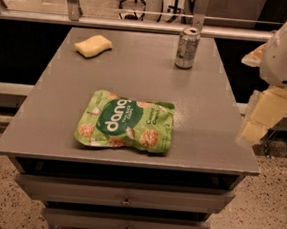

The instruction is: Pick green rice chip bag

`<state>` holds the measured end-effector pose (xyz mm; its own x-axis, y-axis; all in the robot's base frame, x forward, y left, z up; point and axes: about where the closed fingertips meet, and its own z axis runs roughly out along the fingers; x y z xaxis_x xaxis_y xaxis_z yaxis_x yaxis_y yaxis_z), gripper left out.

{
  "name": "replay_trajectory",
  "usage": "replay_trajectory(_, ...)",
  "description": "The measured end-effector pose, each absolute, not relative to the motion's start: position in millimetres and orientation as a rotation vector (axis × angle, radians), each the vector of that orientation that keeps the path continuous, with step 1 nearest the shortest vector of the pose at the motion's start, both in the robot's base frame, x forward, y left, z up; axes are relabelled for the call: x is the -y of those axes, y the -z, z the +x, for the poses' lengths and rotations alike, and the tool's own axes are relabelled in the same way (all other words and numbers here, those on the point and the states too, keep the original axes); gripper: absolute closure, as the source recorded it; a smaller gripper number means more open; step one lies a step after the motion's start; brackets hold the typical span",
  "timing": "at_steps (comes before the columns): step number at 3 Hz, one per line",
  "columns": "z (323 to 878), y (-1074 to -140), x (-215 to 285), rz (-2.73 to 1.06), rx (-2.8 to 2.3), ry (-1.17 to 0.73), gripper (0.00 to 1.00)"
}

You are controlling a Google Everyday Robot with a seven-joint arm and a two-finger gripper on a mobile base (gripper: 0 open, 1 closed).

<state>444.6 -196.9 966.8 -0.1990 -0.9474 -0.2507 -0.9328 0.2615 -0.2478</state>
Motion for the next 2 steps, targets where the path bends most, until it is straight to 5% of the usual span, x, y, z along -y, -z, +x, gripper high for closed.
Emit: replay_trajectory(2,469.7,-897.4,73.1,-1.747,-2.049,-0.264,0.00)
